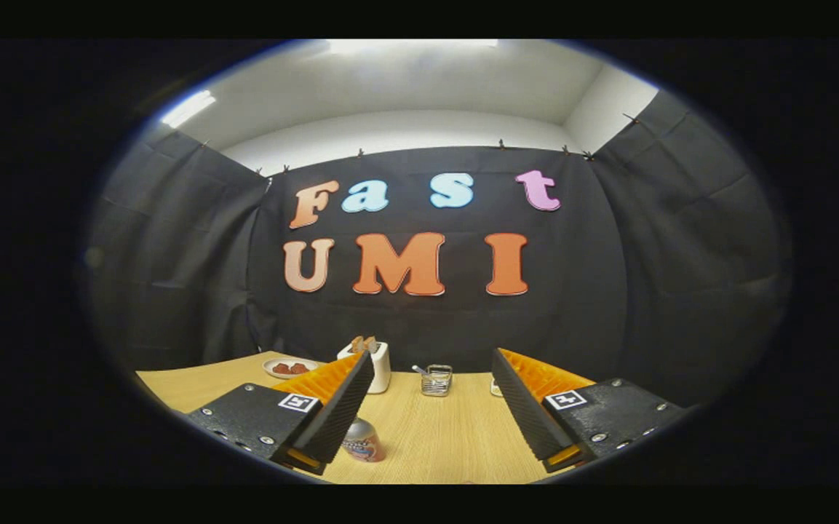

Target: Take the bottle from table, then pour the juice into the cup, finally place the bottle on the coaster

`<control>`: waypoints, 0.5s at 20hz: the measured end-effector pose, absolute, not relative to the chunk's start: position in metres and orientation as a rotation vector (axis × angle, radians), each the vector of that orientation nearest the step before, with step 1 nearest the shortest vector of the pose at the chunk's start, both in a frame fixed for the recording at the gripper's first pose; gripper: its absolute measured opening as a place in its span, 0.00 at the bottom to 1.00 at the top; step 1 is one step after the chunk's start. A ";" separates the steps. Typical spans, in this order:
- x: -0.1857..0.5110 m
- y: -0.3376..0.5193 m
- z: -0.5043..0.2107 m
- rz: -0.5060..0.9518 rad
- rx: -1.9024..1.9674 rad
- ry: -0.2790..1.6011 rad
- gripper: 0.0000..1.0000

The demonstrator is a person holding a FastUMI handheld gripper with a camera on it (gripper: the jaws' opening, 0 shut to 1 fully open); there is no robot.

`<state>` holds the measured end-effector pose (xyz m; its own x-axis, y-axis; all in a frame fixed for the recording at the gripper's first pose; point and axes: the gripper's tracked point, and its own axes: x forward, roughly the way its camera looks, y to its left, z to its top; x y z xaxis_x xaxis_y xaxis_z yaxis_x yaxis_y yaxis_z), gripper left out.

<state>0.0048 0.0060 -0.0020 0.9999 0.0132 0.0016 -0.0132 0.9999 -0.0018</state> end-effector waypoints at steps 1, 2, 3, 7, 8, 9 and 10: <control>0.006 0.006 -0.002 0.012 -0.001 -0.002 0.97; 0.006 0.007 -0.001 0.017 0.003 -0.002 0.97; 0.007 0.009 -0.001 0.019 0.005 -0.002 0.97; 0.009 0.009 -0.007 0.025 -0.001 0.002 0.97; 0.011 0.010 -0.008 0.027 0.005 0.003 0.97; 0.012 0.012 -0.011 0.030 0.010 0.008 0.97; 0.013 0.013 -0.015 0.033 0.013 0.014 0.97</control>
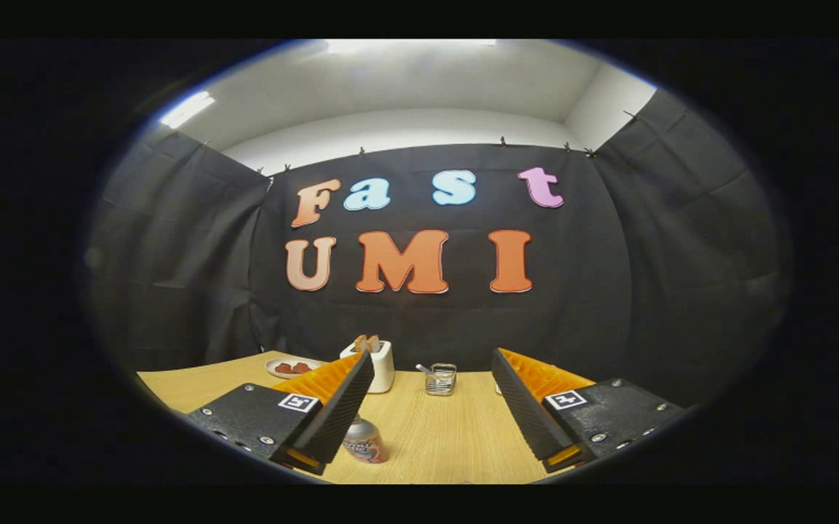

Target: Take the bottle from table, then pour the juice into the cup, finally place the bottle on the coaster

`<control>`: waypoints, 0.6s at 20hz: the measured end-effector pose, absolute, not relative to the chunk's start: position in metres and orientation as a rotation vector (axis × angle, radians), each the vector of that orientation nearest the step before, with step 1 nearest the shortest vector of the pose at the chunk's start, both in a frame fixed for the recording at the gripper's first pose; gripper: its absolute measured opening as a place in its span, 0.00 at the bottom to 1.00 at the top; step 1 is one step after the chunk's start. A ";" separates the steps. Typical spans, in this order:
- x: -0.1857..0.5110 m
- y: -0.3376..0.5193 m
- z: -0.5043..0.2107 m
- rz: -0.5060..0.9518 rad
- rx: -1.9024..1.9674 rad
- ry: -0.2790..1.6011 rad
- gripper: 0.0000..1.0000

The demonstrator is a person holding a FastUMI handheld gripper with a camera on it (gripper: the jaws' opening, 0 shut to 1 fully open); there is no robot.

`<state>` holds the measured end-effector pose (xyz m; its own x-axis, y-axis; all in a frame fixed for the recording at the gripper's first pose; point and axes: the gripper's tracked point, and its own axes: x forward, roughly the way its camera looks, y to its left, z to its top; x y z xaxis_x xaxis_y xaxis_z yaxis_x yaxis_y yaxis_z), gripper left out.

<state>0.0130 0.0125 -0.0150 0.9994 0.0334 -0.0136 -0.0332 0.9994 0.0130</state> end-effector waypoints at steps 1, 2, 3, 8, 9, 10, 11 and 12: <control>0.014 0.014 -0.019 0.035 0.013 0.020 0.97; 0.015 0.015 -0.025 0.037 0.012 0.029 0.97; 0.017 0.017 -0.031 0.040 0.014 0.039 0.97; 0.019 0.035 -0.059 0.075 0.025 0.073 0.97; 0.019 0.041 -0.066 0.087 0.030 0.083 0.97; 0.018 0.045 -0.075 0.097 0.035 0.095 0.97; 0.017 0.051 -0.084 0.107 0.035 0.106 0.97; 0.017 0.055 -0.091 0.115 0.033 0.115 0.97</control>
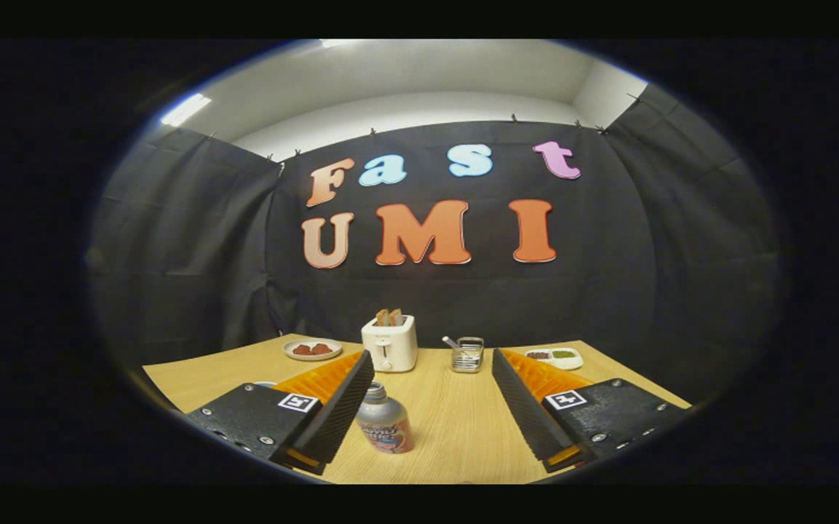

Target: Take the bottle from table, then pour the juice into the cup, finally place the bottle on the coaster

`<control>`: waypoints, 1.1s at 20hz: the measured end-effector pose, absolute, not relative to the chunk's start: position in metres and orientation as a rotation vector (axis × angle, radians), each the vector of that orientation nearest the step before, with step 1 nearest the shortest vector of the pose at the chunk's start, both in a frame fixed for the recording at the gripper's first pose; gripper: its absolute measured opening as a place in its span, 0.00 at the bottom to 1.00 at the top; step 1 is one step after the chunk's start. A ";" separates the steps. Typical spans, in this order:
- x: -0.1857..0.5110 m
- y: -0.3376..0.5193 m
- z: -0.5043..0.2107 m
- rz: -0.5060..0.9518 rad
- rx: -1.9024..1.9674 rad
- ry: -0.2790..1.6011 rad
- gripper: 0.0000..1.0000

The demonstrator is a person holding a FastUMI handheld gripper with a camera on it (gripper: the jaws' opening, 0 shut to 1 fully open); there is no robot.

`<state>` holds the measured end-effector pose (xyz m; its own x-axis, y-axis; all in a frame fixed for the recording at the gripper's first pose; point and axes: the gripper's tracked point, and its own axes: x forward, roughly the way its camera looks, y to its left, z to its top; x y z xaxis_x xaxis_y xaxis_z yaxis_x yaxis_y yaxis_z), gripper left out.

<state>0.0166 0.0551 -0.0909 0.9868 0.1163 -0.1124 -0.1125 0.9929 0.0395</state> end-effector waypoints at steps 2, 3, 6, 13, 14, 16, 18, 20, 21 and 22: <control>0.014 0.066 -0.107 0.137 0.031 0.135 0.97; 0.012 0.072 -0.114 0.147 0.035 0.144 0.97; 0.010 0.087 -0.138 0.177 0.036 0.174 0.97; 0.016 0.098 -0.189 0.168 0.003 0.232 0.97; 0.016 0.100 -0.196 0.165 0.006 0.241 0.97; 0.018 0.103 -0.209 0.164 0.020 0.263 0.98; 0.019 0.104 -0.220 0.163 0.025 0.281 0.97; 0.021 0.107 -0.227 0.163 0.022 0.287 0.98; 0.022 0.109 -0.231 0.166 0.024 0.292 0.98; 0.022 0.113 -0.236 0.174 0.028 0.298 0.98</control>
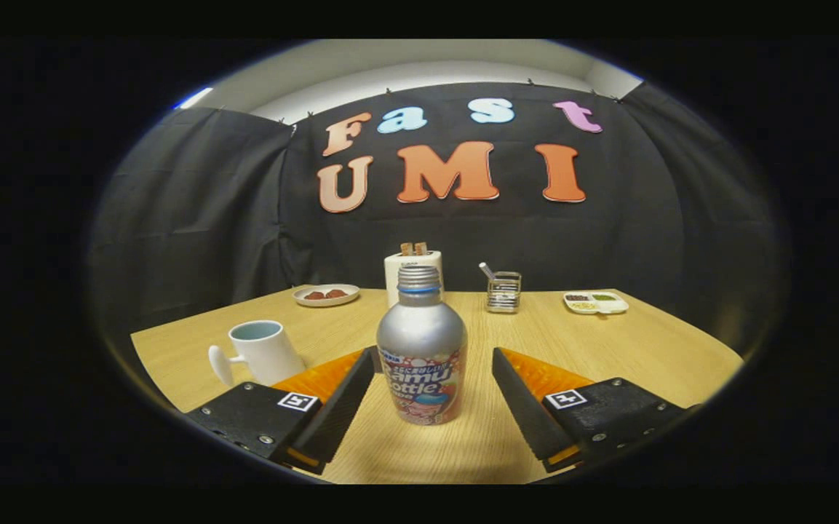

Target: Take the bottle from table, then pour the juice into the cup, finally place the bottle on the coaster

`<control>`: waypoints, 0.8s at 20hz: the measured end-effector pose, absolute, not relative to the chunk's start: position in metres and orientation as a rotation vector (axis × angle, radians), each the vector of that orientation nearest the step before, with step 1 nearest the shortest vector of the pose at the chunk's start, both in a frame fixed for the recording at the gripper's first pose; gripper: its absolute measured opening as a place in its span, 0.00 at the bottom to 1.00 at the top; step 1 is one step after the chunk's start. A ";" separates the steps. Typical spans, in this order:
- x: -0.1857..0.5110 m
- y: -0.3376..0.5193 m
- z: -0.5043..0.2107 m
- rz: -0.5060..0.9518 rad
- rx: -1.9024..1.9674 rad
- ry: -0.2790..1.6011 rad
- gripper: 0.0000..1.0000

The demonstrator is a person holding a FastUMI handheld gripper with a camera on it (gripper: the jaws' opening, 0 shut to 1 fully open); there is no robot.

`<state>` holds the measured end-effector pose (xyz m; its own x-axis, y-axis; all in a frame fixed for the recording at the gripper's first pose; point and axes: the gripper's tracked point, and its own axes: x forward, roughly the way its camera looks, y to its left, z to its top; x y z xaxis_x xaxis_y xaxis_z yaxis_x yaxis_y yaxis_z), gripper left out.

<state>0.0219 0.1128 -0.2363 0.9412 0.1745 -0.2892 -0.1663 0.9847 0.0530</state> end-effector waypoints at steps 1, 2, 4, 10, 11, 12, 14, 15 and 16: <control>0.022 0.115 -0.240 0.176 0.031 0.301 0.98; 0.024 0.115 -0.244 0.176 0.028 0.308 0.97; 0.029 0.114 -0.255 0.163 0.023 0.328 0.98; 0.038 0.119 -0.275 0.148 0.029 0.374 0.91; 0.039 0.120 -0.274 0.144 0.032 0.375 0.85; 0.040 0.123 -0.274 0.146 0.030 0.377 0.81; 0.039 0.128 -0.273 0.156 0.022 0.383 0.79; 0.038 0.131 -0.273 0.164 0.014 0.393 0.78; 0.038 0.133 -0.272 0.171 0.000 0.394 0.78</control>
<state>0.0378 0.1332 -0.2717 0.9092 0.1657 -0.3819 -0.1658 0.9856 0.0331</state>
